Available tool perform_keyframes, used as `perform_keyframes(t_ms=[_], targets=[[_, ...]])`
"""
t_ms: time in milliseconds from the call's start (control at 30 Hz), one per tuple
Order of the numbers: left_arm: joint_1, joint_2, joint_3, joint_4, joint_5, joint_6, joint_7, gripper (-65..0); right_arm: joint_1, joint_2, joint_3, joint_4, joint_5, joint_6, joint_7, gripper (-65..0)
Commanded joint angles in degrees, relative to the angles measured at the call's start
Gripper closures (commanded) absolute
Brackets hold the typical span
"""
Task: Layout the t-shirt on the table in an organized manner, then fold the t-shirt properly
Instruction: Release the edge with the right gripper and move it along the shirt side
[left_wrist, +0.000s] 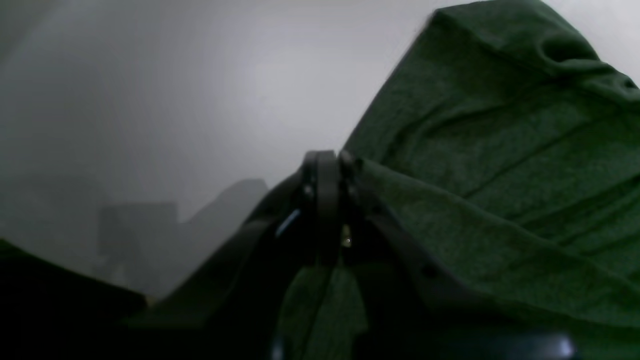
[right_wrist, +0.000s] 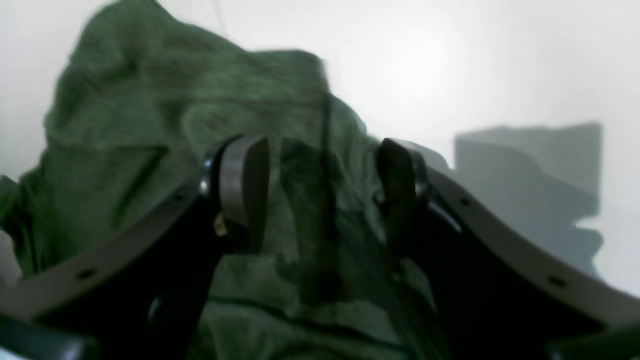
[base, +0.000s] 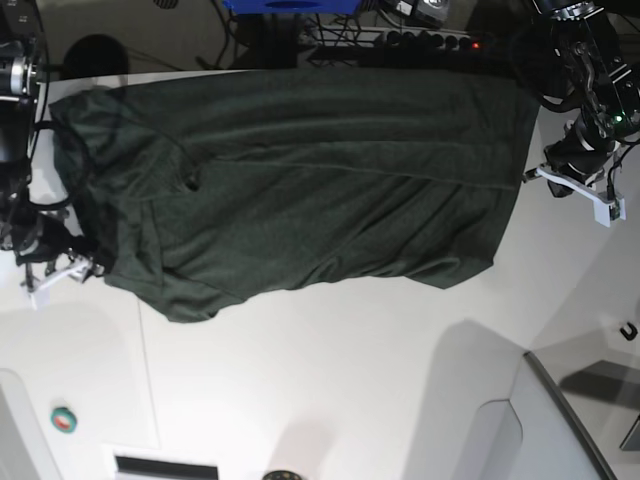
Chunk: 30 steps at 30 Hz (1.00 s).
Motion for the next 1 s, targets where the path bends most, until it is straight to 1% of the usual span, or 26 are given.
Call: perform_keyframes(t_ms=[0, 167, 267, 300, 333, 367, 433, 500, 767, 833, 900, 967], targets=[[-0.31, -0.84, -0.16, 0.84, -0.44, -0.17, -1.04, 0.0, 1.34, 1.29, 0.14, 0.19, 0.61, 0.8, 1.01, -32.9], [0.05, -0.84, -0.16, 0.75, -0.44, -0.17, -1.04, 0.0, 1.78, 1.03, -0.21, -1.3, 0.61, 0.8, 1.62, -32.3], [0.05, -0.84, -0.16, 0.75, -0.44, -0.17, -1.04, 0.0, 1.86, 0.94, -5.23, -1.3, 0.61, 0.8, 1.98, -31.8], [0.05, -0.84, -0.16, 0.75, -0.44, -0.17, -1.04, 0.0, 2.22, 0.94, -6.28, -1.3, 0.69, 0.72, 2.68, -30.6], [0.05, -0.84, -0.16, 0.75, -0.44, -0.17, -1.04, 0.0, 2.3, 0.94, -7.07, -1.3, 0.69, 0.72, 3.65, -27.5], [0.05, -0.84, -0.16, 0.75, -0.44, -0.17, -1.04, 0.0, 2.3, 0.94, -7.34, -1.3, 0.69, 0.45, 4.61, -22.4], [0.05, -0.84, -0.16, 0.75, -0.44, -0.17, -1.04, 0.0, 2.22, 0.94, -7.51, -1.3, 0.78, 0.28, 5.58, -9.2], [0.05, -0.84, -0.16, 0.75, -0.44, -0.17, -1.04, 0.0, 2.22, 0.94, -7.51, -1.3, 0.78, 0.28, 5.67, 0.0], [0.05, -0.84, 0.1, -1.71, -0.44, -0.17, -1.04, 0.0, 2.04, 1.38, -7.51, -0.25, 0.78, 0.63, 5.76, 0.0], [0.05, -0.84, 0.01, -1.71, -0.44, -0.17, -1.04, 0.0, 0.19, 1.47, -7.51, 3.44, 0.78, 0.63, 5.76, 0.0], [0.05, -0.84, -0.07, -1.71, 0.0, -0.17, -1.04, 0.0, -2.71, 1.47, -7.51, 9.6, 0.78, 0.63, 5.76, 0.0], [-0.22, -0.84, 0.19, -1.36, 2.02, -0.17, -1.04, 0.0, -5.17, 1.56, -7.42, 14.96, 0.87, 0.28, 5.58, 0.0]])
